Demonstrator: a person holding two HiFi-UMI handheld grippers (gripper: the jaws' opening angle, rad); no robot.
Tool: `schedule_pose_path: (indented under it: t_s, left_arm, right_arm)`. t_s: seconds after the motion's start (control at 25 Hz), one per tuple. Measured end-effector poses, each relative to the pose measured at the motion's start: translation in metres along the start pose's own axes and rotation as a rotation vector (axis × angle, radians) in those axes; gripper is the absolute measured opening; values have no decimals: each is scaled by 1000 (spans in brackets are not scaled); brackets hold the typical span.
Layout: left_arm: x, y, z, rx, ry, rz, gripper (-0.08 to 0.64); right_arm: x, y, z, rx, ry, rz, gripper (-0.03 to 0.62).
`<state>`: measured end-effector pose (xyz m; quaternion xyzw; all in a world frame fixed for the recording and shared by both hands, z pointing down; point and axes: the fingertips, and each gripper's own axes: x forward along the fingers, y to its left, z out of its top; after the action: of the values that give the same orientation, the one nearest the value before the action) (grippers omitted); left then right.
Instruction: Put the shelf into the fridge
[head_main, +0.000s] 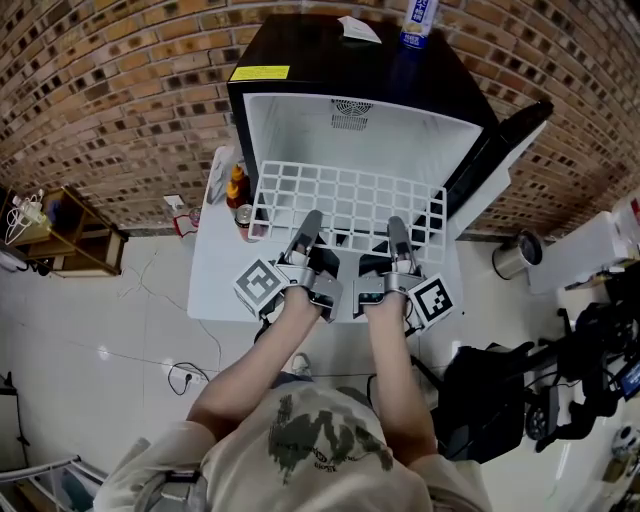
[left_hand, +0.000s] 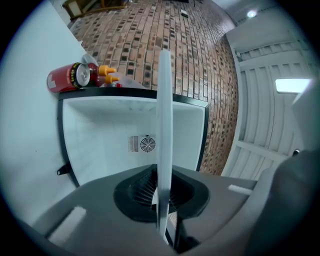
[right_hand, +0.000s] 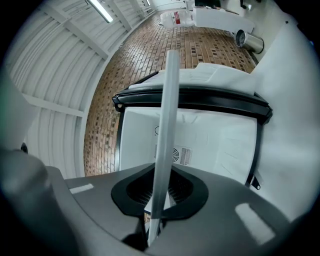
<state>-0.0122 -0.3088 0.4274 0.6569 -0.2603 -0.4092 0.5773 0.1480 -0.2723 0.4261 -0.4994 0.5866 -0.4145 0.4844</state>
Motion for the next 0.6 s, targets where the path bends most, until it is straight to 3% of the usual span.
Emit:
schedule_pose_path:
  t_s: [0.2, 0.36, 0.48, 0.6]
  left_arm:
    - [8, -4, 4, 3, 18, -20, 12]
    - [10, 2, 7, 60, 33, -5, 12]
    - [15, -3, 3, -4, 20, -25, 12]
    - [16, -5, 1, -20, 8, -28, 12]
  right_arm:
    - [6, 1, 0, -4, -10, 2, 33]
    - [9, 1, 1, -8, -12, 4, 34]
    - [12, 1, 4, -10, -7, 6, 34]
    - [16, 1, 6, -1, 6, 12, 32]
